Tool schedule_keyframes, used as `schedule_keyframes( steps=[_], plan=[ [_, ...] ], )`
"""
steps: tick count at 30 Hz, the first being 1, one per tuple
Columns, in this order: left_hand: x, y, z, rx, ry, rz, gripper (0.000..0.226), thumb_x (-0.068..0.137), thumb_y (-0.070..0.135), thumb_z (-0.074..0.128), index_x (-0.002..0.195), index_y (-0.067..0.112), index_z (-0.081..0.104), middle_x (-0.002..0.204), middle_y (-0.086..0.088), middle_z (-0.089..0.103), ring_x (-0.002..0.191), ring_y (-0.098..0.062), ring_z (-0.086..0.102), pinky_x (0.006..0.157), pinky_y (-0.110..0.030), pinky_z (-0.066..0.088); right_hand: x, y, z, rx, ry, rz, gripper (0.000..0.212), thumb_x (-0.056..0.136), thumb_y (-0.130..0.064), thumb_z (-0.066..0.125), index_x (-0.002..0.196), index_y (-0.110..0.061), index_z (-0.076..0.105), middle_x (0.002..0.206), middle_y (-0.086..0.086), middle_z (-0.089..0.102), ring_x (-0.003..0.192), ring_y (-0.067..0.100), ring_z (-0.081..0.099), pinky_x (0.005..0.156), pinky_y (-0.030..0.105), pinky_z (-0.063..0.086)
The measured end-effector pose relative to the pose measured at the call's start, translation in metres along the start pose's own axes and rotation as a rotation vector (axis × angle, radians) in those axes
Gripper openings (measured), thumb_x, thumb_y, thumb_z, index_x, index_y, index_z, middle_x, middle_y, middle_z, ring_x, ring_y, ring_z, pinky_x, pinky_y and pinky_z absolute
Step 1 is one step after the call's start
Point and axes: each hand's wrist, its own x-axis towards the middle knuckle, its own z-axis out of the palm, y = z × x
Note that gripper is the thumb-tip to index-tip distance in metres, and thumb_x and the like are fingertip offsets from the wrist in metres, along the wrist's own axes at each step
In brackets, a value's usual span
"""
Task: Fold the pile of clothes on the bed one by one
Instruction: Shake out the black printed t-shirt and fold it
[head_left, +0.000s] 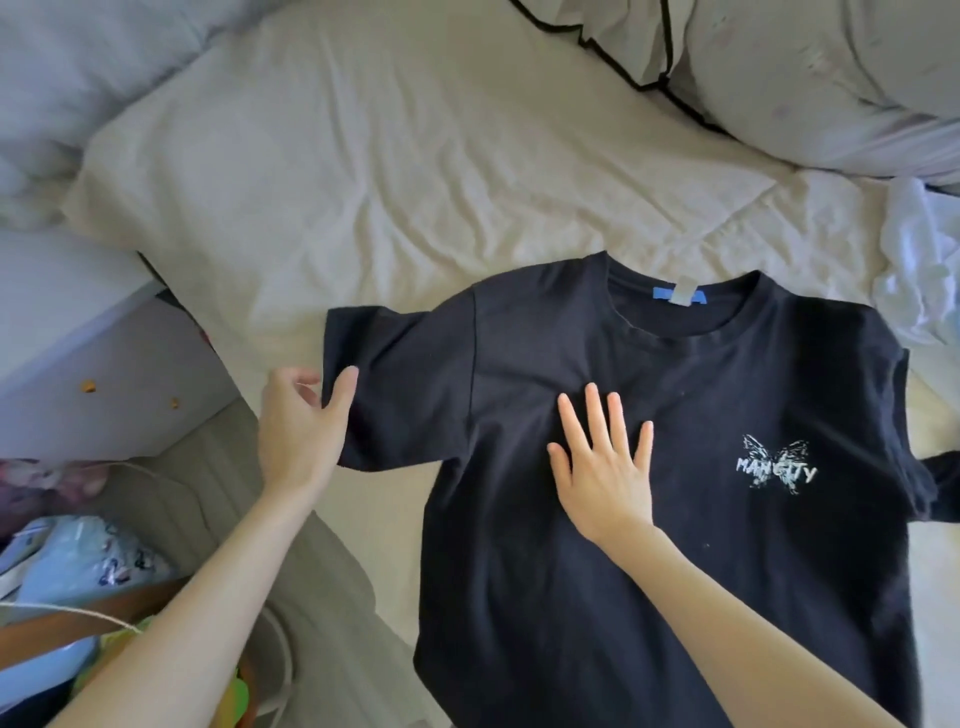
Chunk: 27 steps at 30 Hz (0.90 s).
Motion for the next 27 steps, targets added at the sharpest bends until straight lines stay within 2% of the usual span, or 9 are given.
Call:
schedule_keyframes(
  steps=[3,6,8,10,13,17,20,24,27],
  plan=[
    [0.040,0.006,0.005,0.246,-0.089,0.313,0.051,0.092,0.030,0.057,0.134,0.004,0.042,0.135,-0.017,0.046,0.127,-0.034,0.041,0.102,-0.045,0.036,-0.014,-0.027,-0.007,0.182,0.065,-0.002,0.063,0.098,-0.050,0.028,0.152,-0.028,0.003,0.160,0.002,-0.003,0.147,0.022,-0.010,0.116,0.054,-0.002],
    [0.080,0.024,0.020,0.493,-0.398,0.653,0.050,0.096,0.029,0.050,0.144,0.020,0.037,0.155,-0.004,0.025,0.143,-0.030,0.014,0.112,-0.047,0.019,-0.028,-0.066,-0.006,0.122,0.188,-0.291,0.074,0.086,-0.053,0.056,0.148,-0.022,0.029,0.156,0.010,0.023,0.145,0.028,0.016,0.113,0.058,0.013],
    [0.098,0.030,0.030,0.659,-0.564,0.772,0.043,0.095,0.026,0.052,0.137,0.022,0.047,0.147,-0.002,0.040,0.139,-0.027,0.025,0.109,-0.043,0.024,-0.027,-0.092,-0.002,0.007,0.222,-0.442,0.080,0.076,-0.052,0.069,0.144,-0.023,0.038,0.152,0.011,0.032,0.141,0.030,0.028,0.110,0.060,0.021],
    [0.108,0.035,0.031,0.679,-0.540,0.832,0.028,0.091,0.028,0.058,0.117,0.020,0.062,0.119,-0.003,0.060,0.116,-0.025,0.048,0.094,-0.036,0.035,-0.019,-0.115,-0.003,-0.105,0.170,-0.484,0.079,0.079,-0.046,0.068,0.146,-0.025,0.033,0.155,0.009,0.027,0.144,0.028,0.022,0.114,0.057,0.012],
    [0.118,0.041,0.014,0.322,-0.552,0.564,0.016,0.087,0.032,0.064,0.088,0.016,0.067,0.089,0.002,0.065,0.088,-0.014,0.057,0.074,-0.026,0.038,-0.001,-0.130,-0.006,-0.188,0.125,-0.526,0.067,0.091,-0.024,0.054,0.150,-0.019,0.021,0.158,0.011,0.017,0.147,0.028,0.004,0.112,0.055,-0.013],
    [0.132,0.041,-0.014,0.064,-0.409,0.308,0.026,0.085,0.043,0.064,0.071,0.021,0.067,0.071,0.011,0.065,0.068,-0.002,0.057,0.059,-0.018,0.040,0.012,-0.139,-0.010,-0.108,0.386,-0.565,0.043,0.085,-0.027,0.067,0.127,-0.018,0.061,0.129,0.002,0.061,0.129,0.025,0.048,0.110,0.049,0.033],
    [0.136,0.030,-0.016,-0.057,-0.407,0.137,0.032,0.089,0.042,0.060,0.091,0.011,0.068,0.082,0.002,0.065,0.075,-0.012,0.059,0.063,-0.021,0.046,0.013,-0.141,-0.003,-0.192,0.261,-0.551,0.063,0.085,-0.043,0.064,0.140,-0.020,0.045,0.146,0.005,0.044,0.137,0.025,0.037,0.114,0.049,0.026],
    [0.131,0.006,-0.012,-0.259,-0.673,-0.104,0.036,0.093,0.036,0.056,0.118,0.011,0.061,0.113,-0.004,0.065,0.101,-0.019,0.062,0.083,-0.033,0.050,0.023,-0.144,0.012,-0.336,0.113,-0.440,0.077,0.095,-0.032,0.052,0.152,-0.017,0.002,0.160,0.011,-0.001,0.146,0.031,-0.001,0.111,0.052,-0.012],
    [0.130,-0.001,-0.008,-0.206,-0.689,-0.016,0.024,0.091,0.023,0.061,0.112,0.013,0.065,0.103,0.000,0.068,0.095,-0.012,0.063,0.082,-0.026,0.050,0.032,-0.156,0.010,-0.333,0.126,-0.445,0.070,0.096,-0.026,0.051,0.151,-0.015,0.010,0.158,0.016,0.008,0.146,0.033,0.004,0.111,0.057,-0.008]
  ],
)
